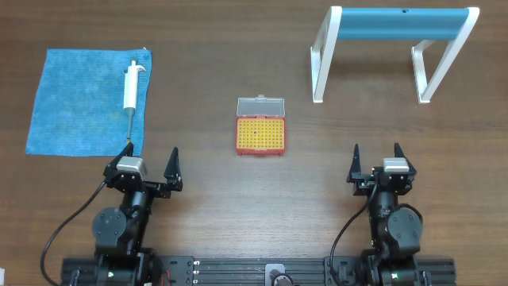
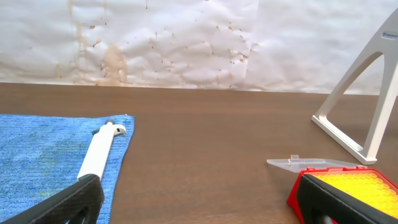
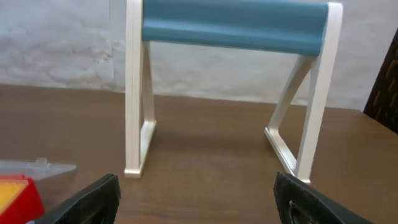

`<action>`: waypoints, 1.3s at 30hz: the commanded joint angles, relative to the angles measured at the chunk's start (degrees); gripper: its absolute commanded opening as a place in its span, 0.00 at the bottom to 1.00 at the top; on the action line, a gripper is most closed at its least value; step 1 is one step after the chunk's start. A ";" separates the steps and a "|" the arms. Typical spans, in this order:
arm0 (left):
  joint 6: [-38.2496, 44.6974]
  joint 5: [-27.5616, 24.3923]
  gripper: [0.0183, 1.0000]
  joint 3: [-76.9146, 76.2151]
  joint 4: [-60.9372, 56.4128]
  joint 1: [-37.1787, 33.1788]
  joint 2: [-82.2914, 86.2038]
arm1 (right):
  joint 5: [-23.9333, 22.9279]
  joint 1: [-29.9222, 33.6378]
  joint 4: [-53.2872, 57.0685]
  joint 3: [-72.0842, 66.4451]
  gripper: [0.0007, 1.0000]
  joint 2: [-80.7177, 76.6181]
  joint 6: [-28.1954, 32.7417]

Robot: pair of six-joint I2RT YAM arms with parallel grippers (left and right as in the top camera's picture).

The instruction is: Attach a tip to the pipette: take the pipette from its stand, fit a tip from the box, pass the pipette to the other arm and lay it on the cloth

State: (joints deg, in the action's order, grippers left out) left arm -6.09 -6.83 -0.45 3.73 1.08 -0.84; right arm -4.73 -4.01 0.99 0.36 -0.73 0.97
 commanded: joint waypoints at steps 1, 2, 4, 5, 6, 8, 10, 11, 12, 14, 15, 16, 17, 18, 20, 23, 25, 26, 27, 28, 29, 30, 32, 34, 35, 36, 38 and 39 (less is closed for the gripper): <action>0.74 1.05 1.00 0.13 0.42 0.44 0.66 | 3.48 4.28 3.23 -0.13 0.81 0.70 -8.87; 0.74 1.05 1.00 0.13 0.42 0.44 0.66 | 3.23 4.31 3.21 -0.13 0.81 0.70 -8.63; 0.74 1.05 1.00 0.13 0.42 0.44 0.66 | 2.80 4.33 3.21 -0.13 0.81 0.70 -8.00; 0.74 1.05 1.00 0.13 0.42 0.44 0.66 | 2.84 4.31 3.21 -0.13 0.81 0.70 -8.00; 0.74 1.05 1.00 0.13 0.42 0.44 0.66 | 2.89 4.31 3.19 -0.13 0.81 0.70 -8.02; 0.74 1.05 1.00 0.13 0.42 0.44 0.66 | 3.87 4.31 3.19 -0.13 0.81 0.70 -8.02; 0.74 1.05 1.00 0.13 0.42 0.44 0.66 | 3.91 4.31 3.19 -0.13 0.81 0.68 -8.02; 0.74 1.05 1.00 0.13 0.42 0.44 0.66 | 3.91 4.31 3.19 -0.13 0.81 0.68 -8.02; 0.74 1.05 1.00 0.13 0.42 0.44 0.66 | 3.91 4.31 3.17 -0.13 0.81 0.68 -8.02; 0.74 1.05 1.00 0.13 0.42 0.44 0.66 | 3.91 4.31 3.19 -0.13 0.81 0.68 -8.02; 0.74 1.05 1.00 0.13 0.42 0.44 0.66 | 3.91 4.31 3.17 -0.13 0.81 0.68 -8.02; 0.74 1.05 1.00 0.13 0.42 0.44 0.66 | 3.91 4.31 3.17 -0.13 0.81 0.68 -8.02; 0.74 1.05 1.00 0.13 0.42 0.44 0.66 | 3.91 4.31 3.17 -0.13 0.81 0.68 -8.02; 0.74 1.05 1.00 0.13 0.42 0.44 0.66 | 3.91 4.31 3.17 -0.13 0.81 0.68 -8.02; 0.74 1.05 1.00 0.13 0.42 0.44 0.66 | 3.91 4.31 3.17 -0.13 0.81 0.68 -8.02; 0.74 1.05 1.00 0.13 0.42 0.44 0.66 | 3.91 4.31 3.17 -0.13 0.81 0.68 -8.02; 0.74 1.05 1.00 0.13 0.42 0.44 0.66 | 3.91 4.31 3.17 -0.13 0.81 0.68 -8.02; 0.74 1.05 1.00 0.13 0.42 0.44 0.66 | 3.91 4.31 3.17 -0.13 0.81 0.68 -8.02; 0.74 1.05 1.00 0.13 0.42 0.44 0.66 | 3.91 4.31 3.17 -0.13 0.81 0.68 -8.02; 0.74 1.05 1.00 0.13 0.42 0.44 0.66 | 3.91 4.31 3.17 -0.13 0.81 0.68 -8.02; 0.74 1.05 1.00 0.13 0.42 0.44 0.66 | 3.91 4.31 3.17 -0.13 0.81 0.68 -8.02; 0.74 1.05 1.00 0.13 0.42 0.44 0.66 | 3.91 4.31 3.17 -0.13 0.81 0.68 -8.02; 0.74 1.05 1.00 0.13 0.42 0.44 0.66 | 3.91 4.31 3.17 -0.13 0.81 0.68 -8.02; 0.74 1.05 1.00 0.13 0.42 0.44 0.66 | 3.91 4.31 3.17 -0.13 0.81 0.68 -8.02; 0.74 1.05 1.00 0.13 0.42 0.44 0.66 | 3.91 4.31 3.17 -0.13 0.81 0.68 -8.02; 0.74 1.05 1.00 0.13 0.42 0.44 0.66 | 3.91 4.31 3.17 -0.13 0.81 0.68 -8.02; 0.74 1.05 1.00 0.13 0.42 0.44 0.66 | 3.91 4.31 3.17 -0.13 0.81 0.68 -8.02; 0.74 1.05 1.00 0.13 0.42 0.44 0.66 | 3.91 4.31 3.17 -0.13 0.81 0.68 -8.02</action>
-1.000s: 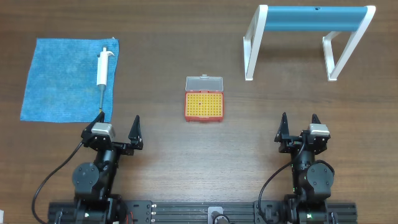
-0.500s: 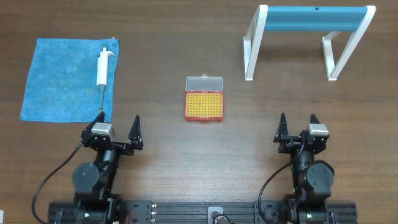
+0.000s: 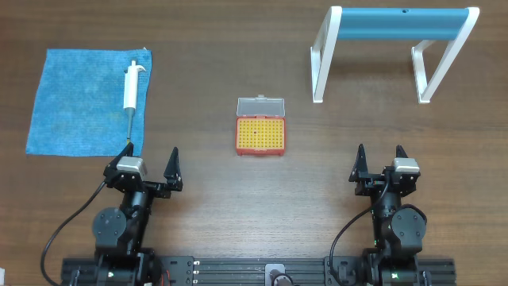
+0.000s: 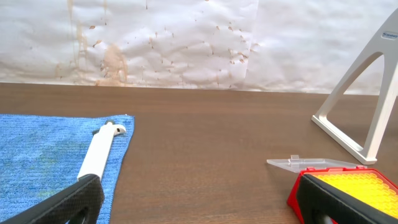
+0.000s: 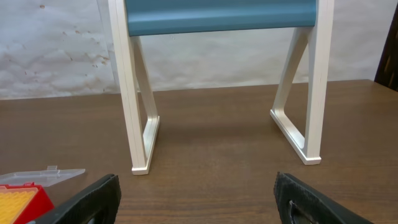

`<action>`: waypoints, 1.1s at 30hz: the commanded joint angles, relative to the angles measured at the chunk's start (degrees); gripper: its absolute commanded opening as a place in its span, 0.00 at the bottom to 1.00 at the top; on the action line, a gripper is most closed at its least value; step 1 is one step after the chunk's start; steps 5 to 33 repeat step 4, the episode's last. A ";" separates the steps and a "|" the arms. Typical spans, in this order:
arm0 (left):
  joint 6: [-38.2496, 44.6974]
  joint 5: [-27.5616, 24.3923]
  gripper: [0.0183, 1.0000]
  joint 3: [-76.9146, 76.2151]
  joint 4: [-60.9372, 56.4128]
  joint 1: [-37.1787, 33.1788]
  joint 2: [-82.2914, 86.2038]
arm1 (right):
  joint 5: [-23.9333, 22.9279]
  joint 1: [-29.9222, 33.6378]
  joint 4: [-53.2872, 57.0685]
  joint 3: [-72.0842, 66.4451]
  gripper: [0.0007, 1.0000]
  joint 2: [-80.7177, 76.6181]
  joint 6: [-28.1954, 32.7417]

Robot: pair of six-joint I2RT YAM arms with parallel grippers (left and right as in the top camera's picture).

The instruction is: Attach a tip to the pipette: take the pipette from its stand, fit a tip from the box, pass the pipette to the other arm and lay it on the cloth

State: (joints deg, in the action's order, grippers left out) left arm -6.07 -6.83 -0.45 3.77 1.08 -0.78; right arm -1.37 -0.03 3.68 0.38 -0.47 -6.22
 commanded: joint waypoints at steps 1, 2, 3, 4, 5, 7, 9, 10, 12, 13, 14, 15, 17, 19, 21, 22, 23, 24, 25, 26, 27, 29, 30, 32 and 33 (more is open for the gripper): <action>0.72 1.05 1.00 0.13 0.37 0.44 0.59 | 0.55 0.33 0.48 -0.15 0.82 0.42 -0.83; 0.72 1.05 1.00 0.13 0.37 0.44 0.59 | 0.55 0.33 0.48 -0.15 0.81 0.42 -0.83; 0.72 1.05 1.00 0.13 0.37 0.44 0.59 | 0.55 0.33 0.48 -0.15 0.81 0.42 -0.83; 0.72 1.05 1.00 0.13 0.37 0.44 0.59 | 0.55 0.33 0.48 -0.15 0.81 0.42 -0.83; 0.72 1.05 1.00 0.13 0.37 0.44 0.59 | 0.55 0.33 0.48 -0.15 0.81 0.42 -0.83; 0.72 1.05 1.00 0.13 0.37 0.44 0.59 | 0.55 0.33 0.48 -0.15 0.81 0.42 -0.83; 0.72 1.05 1.00 0.13 0.37 0.44 0.59 | 0.55 0.33 0.48 -0.15 0.81 0.42 -0.83; 0.72 1.05 1.00 0.13 0.37 0.44 0.59 | 0.55 0.33 0.48 -0.15 0.81 0.42 -0.83; 0.72 1.05 1.00 0.13 0.37 0.44 0.59 | 0.55 0.33 0.48 -0.15 0.81 0.42 -0.83; 0.72 1.05 1.00 0.13 0.37 0.44 0.59 | 0.55 0.33 0.48 -0.15 0.81 0.42 -0.83; 0.72 1.05 1.00 0.13 0.37 0.44 0.59 | 0.55 0.33 0.48 -0.15 0.81 0.42 -0.83; 0.72 1.05 1.00 0.13 0.37 0.44 0.59 | 0.55 0.33 0.48 -0.15 0.81 0.42 -0.83; 0.72 1.05 1.00 0.13 0.37 0.44 0.59 | 0.55 0.33 0.48 -0.15 0.81 0.42 -0.83; 0.72 1.05 1.00 0.13 0.37 0.44 0.59 | 0.55 0.33 0.48 -0.15 0.81 0.42 -0.83; 0.72 1.05 1.00 0.13 0.37 0.44 0.59 | 0.55 0.33 0.48 -0.15 0.81 0.42 -0.83; 0.72 1.05 1.00 0.13 0.37 0.44 0.59 | 0.55 0.33 0.48 -0.15 0.81 0.42 -0.83; 0.72 1.05 1.00 0.13 0.37 0.44 0.59 | 0.55 0.33 0.48 -0.15 0.81 0.42 -0.83; 0.72 1.05 1.00 0.13 0.37 0.44 0.59 | 0.55 0.33 0.48 -0.15 0.81 0.42 -0.83; 0.72 1.05 1.00 0.13 0.37 0.44 0.59 | 0.55 0.33 0.48 -0.15 0.81 0.42 -0.83; 0.72 1.05 1.00 0.13 0.37 0.44 0.59 | 0.55 0.33 0.48 -0.15 0.81 0.42 -0.83; 0.72 1.05 1.00 0.13 0.37 0.44 0.59 | 0.55 0.33 0.48 -0.15 0.81 0.42 -0.83; 0.72 1.05 1.00 0.13 0.37 0.44 0.59 | 0.55 0.33 0.48 -0.15 0.81 0.42 -0.83; 0.72 1.05 1.00 0.13 0.37 0.44 0.59 | 0.55 0.33 0.48 -0.15 0.81 0.42 -0.83; 0.72 1.05 1.00 0.13 0.37 0.44 0.59 | 0.55 0.33 0.48 -0.15 0.81 0.42 -0.83; 0.72 1.05 1.00 0.13 0.37 0.44 0.59 | 0.55 0.33 0.48 -0.15 0.81 0.42 -0.83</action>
